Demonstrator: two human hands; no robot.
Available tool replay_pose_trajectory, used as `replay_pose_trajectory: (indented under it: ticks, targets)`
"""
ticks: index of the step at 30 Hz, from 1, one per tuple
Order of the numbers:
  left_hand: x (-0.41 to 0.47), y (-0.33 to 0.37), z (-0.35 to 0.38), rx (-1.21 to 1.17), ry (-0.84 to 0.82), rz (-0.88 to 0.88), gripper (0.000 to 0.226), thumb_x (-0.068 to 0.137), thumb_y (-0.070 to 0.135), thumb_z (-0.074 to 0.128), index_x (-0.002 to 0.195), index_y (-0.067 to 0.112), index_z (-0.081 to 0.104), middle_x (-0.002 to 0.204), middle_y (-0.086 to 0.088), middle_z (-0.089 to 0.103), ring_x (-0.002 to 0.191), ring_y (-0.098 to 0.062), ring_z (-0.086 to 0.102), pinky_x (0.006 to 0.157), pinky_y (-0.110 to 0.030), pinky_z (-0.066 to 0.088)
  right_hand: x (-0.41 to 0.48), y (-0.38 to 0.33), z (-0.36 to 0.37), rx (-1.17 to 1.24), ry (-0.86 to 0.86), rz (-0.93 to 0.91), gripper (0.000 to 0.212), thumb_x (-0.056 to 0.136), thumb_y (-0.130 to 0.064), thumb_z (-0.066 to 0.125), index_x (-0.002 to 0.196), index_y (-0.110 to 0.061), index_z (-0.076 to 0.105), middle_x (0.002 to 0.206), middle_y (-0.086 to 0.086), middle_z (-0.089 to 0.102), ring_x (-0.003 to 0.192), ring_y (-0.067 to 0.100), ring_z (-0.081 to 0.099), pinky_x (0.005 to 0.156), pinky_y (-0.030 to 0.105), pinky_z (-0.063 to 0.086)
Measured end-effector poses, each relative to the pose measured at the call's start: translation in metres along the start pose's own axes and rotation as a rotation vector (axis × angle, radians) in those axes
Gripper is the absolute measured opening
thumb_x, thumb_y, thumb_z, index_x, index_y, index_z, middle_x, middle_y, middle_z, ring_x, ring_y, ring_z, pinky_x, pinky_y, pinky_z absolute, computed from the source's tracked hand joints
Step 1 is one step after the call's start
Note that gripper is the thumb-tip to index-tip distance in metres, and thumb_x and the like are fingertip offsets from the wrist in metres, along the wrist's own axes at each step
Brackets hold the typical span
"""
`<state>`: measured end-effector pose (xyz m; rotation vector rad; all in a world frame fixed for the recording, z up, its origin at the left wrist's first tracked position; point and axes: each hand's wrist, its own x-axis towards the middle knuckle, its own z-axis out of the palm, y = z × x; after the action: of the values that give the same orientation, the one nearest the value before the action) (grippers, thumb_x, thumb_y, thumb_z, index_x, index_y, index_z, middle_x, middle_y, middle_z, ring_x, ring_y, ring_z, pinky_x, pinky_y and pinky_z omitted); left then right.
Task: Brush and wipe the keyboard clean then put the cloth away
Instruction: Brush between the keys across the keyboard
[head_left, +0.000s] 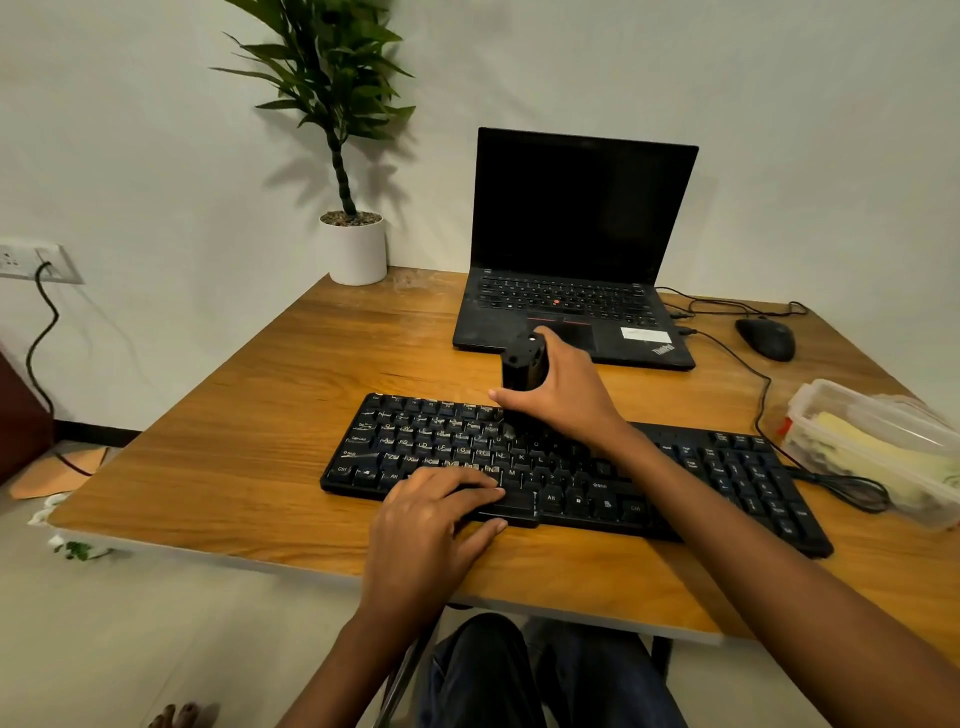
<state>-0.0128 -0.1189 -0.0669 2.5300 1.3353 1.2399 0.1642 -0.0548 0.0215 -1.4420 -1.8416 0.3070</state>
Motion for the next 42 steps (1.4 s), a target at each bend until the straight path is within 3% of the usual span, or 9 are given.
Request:
replay_pose_trajectory:
  ticks: [11,15,19,23,26,30,34,39,42]
  targets:
    - [-0.001,0.001,0.0,0.009,0.008,-0.005,0.034,0.077,0.052,0.053,0.096,0.031,0.073,0.099,0.019,0.066,0.092,-0.002,0.054,0.073,-0.029,0.051,-0.006,-0.005,0.001,0.154,-0.162,0.033,0.045,0.066,-0.037,0.081,0.093,-0.02,0.05,0.084,-0.009,0.056,0.076,0.005,0.053,0.064,0.017,0.042]
    - [0.0,0.001,0.001,0.013,-0.003,-0.005,0.034,0.077,0.052,0.053,0.098,0.032,0.072,0.1,0.019,0.066,0.092,-0.002,0.054,0.073,-0.029,0.051,-0.005,-0.003,0.002,0.048,-0.007,0.021,0.049,0.065,-0.04,0.08,0.096,-0.018,0.049,0.088,-0.007,0.058,0.08,0.009,0.055,0.067,0.024,0.047]
    - [0.0,0.0,0.0,0.011,0.015,-0.002,0.034,0.077,0.051,0.053,0.096,0.031,0.073,0.099,0.019,0.066,0.092,-0.001,0.053,0.072,-0.029,0.051,-0.006,-0.005,0.001,0.115,-0.083,0.058,0.047,0.066,-0.038,0.08,0.097,-0.02,0.05,0.086,-0.011,0.055,0.077,0.001,0.051,0.064,0.013,0.042]
    - [0.001,0.001,0.0,0.009,0.021,0.001,0.033,0.076,0.05,0.053,0.095,0.031,0.073,0.098,0.019,0.066,0.092,0.0,0.05,0.072,-0.028,0.049,-0.003,-0.002,0.001,0.046,0.038,0.078,0.052,0.064,-0.042,0.08,0.101,-0.019,0.051,0.088,-0.009,0.058,0.081,0.009,0.056,0.069,0.025,0.048]
    - [0.0,0.001,0.0,0.017,0.017,0.005,0.033,0.077,0.051,0.054,0.096,0.031,0.072,0.099,0.018,0.066,0.092,-0.001,0.052,0.071,-0.028,0.05,-0.009,-0.007,0.002,0.126,-0.1,0.073,0.049,0.065,-0.039,0.081,0.099,-0.021,0.049,0.088,-0.013,0.055,0.08,0.001,0.052,0.069,0.018,0.045]
    - [0.0,0.001,-0.001,0.005,0.015,0.008,0.032,0.077,0.05,0.055,0.096,0.031,0.072,0.099,0.018,0.066,0.092,-0.002,0.056,0.071,-0.028,0.051,-0.008,-0.005,-0.003,0.008,-0.01,0.051,0.05,0.065,-0.042,0.08,0.095,-0.021,0.046,0.089,-0.008,0.057,0.082,0.012,0.055,0.069,0.029,0.048]
    - [0.0,0.004,-0.003,0.028,0.019,0.014,0.033,0.077,0.05,0.054,0.095,0.029,0.072,0.098,0.016,0.066,0.09,-0.005,0.057,0.067,-0.027,0.052,-0.017,-0.007,-0.009,0.136,-0.198,0.068,0.043,0.066,-0.036,0.081,0.091,-0.025,0.048,0.085,-0.014,0.054,0.078,-0.001,0.051,0.066,0.015,0.043]
    - [0.0,0.005,-0.004,0.04,0.017,0.008,0.033,0.077,0.051,0.054,0.094,0.029,0.072,0.098,0.016,0.065,0.09,-0.006,0.056,0.063,-0.024,0.05,-0.018,-0.007,-0.013,0.133,-0.07,0.056,0.044,0.066,-0.035,0.082,0.088,-0.027,0.044,0.083,-0.015,0.053,0.074,-0.003,0.05,0.06,0.009,0.039]
    - [0.0,0.006,-0.005,0.051,0.033,-0.006,0.034,0.075,0.052,0.053,0.091,0.028,0.071,0.096,0.015,0.065,0.089,-0.005,0.052,0.055,-0.02,0.048,-0.026,-0.011,-0.007,0.195,-0.233,0.05,0.042,0.065,-0.033,0.081,0.087,-0.032,0.045,0.086,-0.015,0.054,0.078,-0.002,0.051,0.064,0.01,0.04]
